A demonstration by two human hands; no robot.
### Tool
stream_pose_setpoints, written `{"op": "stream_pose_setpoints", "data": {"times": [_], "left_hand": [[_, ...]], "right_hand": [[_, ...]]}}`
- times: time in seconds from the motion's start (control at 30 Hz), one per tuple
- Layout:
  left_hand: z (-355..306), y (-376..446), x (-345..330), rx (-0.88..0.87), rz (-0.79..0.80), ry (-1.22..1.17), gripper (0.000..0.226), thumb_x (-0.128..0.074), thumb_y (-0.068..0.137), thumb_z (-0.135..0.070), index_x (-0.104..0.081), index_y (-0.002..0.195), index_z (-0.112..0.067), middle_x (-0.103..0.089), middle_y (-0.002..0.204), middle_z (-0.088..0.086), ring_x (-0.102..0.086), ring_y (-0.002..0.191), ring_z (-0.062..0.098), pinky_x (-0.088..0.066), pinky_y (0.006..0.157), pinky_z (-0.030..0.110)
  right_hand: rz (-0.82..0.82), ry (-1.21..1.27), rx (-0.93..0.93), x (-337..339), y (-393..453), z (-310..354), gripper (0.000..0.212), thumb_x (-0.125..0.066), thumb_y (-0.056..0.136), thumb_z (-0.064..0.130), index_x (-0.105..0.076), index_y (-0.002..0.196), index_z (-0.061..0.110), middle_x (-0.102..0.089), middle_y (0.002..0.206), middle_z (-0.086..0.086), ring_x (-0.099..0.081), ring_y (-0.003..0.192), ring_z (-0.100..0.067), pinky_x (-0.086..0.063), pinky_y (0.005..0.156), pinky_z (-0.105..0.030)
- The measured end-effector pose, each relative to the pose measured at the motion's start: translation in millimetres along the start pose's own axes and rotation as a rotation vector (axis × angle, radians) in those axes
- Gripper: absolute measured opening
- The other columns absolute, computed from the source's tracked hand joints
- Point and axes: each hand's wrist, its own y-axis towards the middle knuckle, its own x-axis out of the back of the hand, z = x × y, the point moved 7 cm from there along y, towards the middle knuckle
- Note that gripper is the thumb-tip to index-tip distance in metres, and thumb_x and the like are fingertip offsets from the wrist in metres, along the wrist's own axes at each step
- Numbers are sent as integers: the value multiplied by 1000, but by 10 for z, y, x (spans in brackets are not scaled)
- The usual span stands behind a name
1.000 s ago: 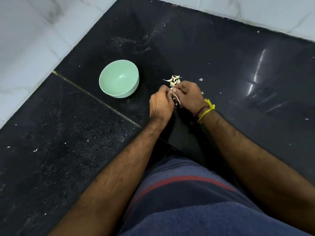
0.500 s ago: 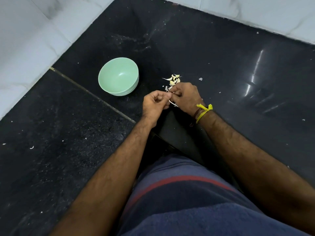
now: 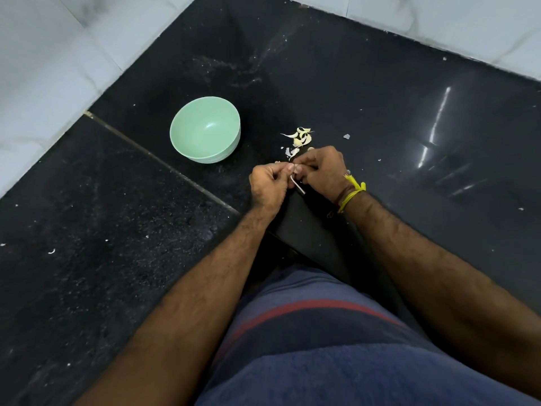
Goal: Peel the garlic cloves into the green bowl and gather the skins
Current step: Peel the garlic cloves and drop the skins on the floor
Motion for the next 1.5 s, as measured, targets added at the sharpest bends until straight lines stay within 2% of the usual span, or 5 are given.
{"op": "stream_pose_setpoints", "data": {"times": [0.27,0.7,0.8,0.97,1.5], "left_hand": [[-5,72,29,49,52,-106,10,-66,96,-8,-76,97,-6,-73,78,10,-62,65,13,-53,61,22],[-265,130,184,-106,-125,475,32,-72,91,-14,-71,123,-18,-57,109,-1,-57,79,8,-49,81,16],[-372,30,189,-189,-177,265,17,-71,93,-16,-77,108,-15,-68,99,1,-61,77,4,-51,76,15],[-184,-13,14,74,44,-223,19,-79,86,-13,-75,97,2,-74,76,10,-67,64,12,-54,61,22],[-70,-125,-131,112,91,-285,13,-63,97,-4,-74,100,3,-75,79,13,-72,72,23,-60,66,24]], "right_hand": [[102,344,-164,-17,51,-36,11,-62,94,0,-70,101,-3,-69,73,-10,-63,55,-8,-53,58,-21],[-125,527,-305,49,31,-111,7,-75,85,9,-74,92,9,-66,67,1,-55,52,-2,-46,50,-15],[-107,574,-316,13,26,-108,9,-75,85,7,-72,93,4,-67,69,-4,-59,53,-8,-50,50,-19],[-61,663,-300,-21,4,-78,6,-74,84,1,-72,90,0,-69,72,-10,-63,54,-10,-56,56,-21],[-87,624,-270,-57,-101,-227,7,-73,84,-2,-74,89,3,-73,79,-13,-68,62,-16,-57,64,-29]]}}
